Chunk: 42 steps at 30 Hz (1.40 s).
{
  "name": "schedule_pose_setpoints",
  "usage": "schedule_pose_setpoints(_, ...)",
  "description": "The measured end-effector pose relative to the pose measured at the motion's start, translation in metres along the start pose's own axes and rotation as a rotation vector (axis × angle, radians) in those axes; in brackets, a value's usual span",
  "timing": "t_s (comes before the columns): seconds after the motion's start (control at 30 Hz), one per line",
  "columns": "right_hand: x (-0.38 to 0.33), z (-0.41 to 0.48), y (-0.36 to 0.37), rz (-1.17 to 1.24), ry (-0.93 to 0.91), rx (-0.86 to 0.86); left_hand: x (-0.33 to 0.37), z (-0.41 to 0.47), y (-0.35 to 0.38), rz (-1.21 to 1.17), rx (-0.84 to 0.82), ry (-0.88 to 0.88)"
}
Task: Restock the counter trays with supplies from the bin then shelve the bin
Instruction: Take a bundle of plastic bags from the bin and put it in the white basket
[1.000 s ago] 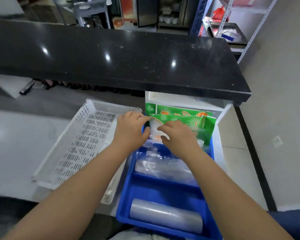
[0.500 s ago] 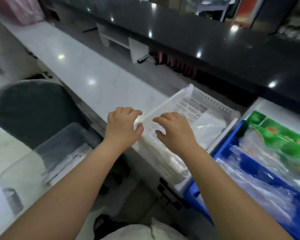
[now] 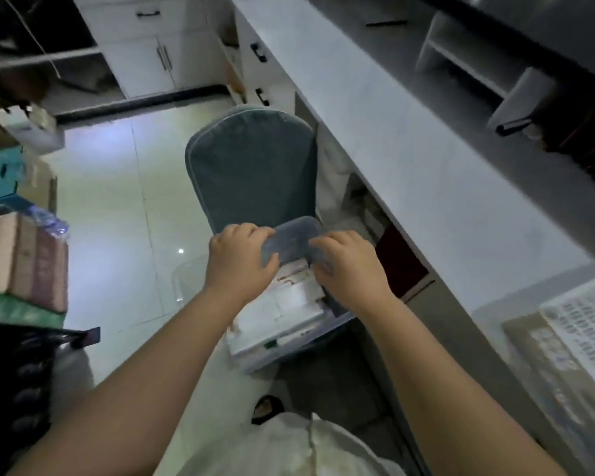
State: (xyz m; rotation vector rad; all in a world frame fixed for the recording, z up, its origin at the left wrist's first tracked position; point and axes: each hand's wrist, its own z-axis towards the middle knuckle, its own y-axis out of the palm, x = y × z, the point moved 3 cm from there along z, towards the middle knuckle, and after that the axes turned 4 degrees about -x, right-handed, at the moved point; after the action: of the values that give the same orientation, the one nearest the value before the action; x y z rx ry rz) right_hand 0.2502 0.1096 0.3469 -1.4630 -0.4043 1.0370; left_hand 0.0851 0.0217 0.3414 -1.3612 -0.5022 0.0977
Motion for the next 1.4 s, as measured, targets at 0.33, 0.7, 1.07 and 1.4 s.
schedule_pose_setpoints(0.33,0.010,0.043,0.125,0.119,0.116,-0.334,-0.113,-0.019,0.110,-0.082,-0.352,-0.245)
schedule_pose_setpoints(0.7,0.099,0.074,0.313,0.027,0.110,-0.806,-0.159,-0.035,0.289,-0.128,-0.683,-0.441)
schedule_pose_setpoints(1.07,0.144,0.089,0.422,-0.347,0.045,-0.960,-0.142,-0.047,0.408,-0.048,-0.937,-0.331)
schedule_pose_setpoints(1.4,0.163,0.086,0.425,-0.060,0.200,-0.860,-0.168,-0.027,0.403,-0.263,-0.729,-0.328)
